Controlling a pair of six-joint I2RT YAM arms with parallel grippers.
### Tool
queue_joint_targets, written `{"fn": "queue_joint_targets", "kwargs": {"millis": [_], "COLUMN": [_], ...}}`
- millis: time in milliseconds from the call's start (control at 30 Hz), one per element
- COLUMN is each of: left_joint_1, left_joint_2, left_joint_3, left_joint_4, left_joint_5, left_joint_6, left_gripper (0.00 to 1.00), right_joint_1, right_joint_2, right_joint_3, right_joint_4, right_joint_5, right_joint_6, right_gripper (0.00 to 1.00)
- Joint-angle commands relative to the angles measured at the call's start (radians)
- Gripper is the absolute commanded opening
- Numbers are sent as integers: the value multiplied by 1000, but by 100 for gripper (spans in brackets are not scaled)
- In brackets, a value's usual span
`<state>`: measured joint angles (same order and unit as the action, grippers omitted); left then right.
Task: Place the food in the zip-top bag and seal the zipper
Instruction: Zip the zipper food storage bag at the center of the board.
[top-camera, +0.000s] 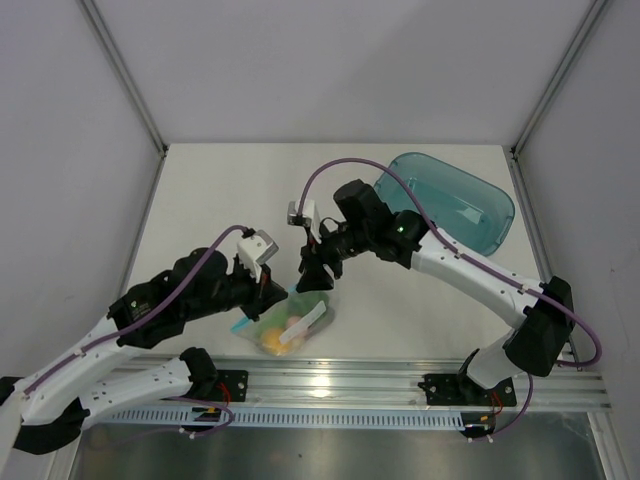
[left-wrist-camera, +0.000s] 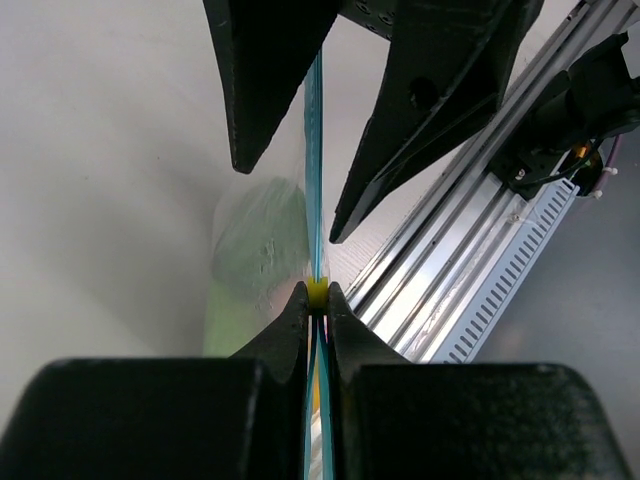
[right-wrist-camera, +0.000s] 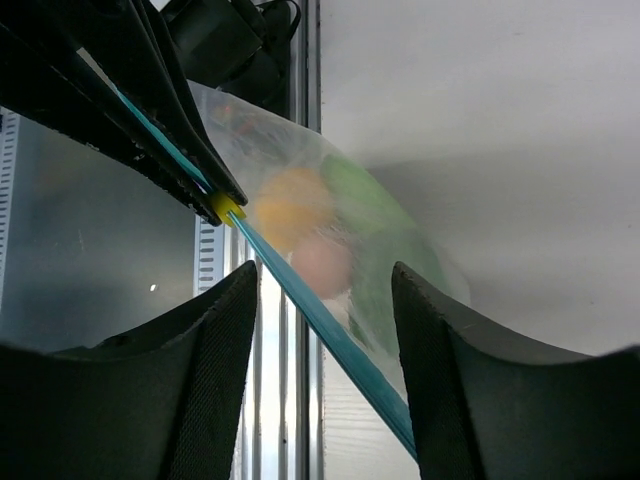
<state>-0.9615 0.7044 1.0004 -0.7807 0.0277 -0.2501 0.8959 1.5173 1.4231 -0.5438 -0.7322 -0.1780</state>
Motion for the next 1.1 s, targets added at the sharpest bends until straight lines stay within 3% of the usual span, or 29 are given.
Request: {"fn": "queue_joint_targets", "kwargs": {"millis": [0,167,200,400,767,1067], "left_joint_1": [6,6,6,6,6,7], "left_joint_2": [0,3,3,10,4,0], "left_joint_3": [4,-2,-3,0,10,10], "left_joint_4": [44,49,50,51,32,24], "left_joint_5": [11,9,8,-3,-74,-133], "left_joint_6": [20,18,17,17,12,-1], "left_gripper": [0,1,0,1,1,1], "right_joint_1": [8,8,8,8,-18,-57], "right_joint_2": [0,-12,-14,-26,-137,-242], "right_joint_3": [31,10,2,-26,-156,-262], "right_joint_4": [30,50,54,61,145,186], "right_joint_5": [-29,-19,-13,25,393,550], "right_joint_6": [-8,6,9,31,169,250], "right_gripper": [54,36,27,0,0,0]}}
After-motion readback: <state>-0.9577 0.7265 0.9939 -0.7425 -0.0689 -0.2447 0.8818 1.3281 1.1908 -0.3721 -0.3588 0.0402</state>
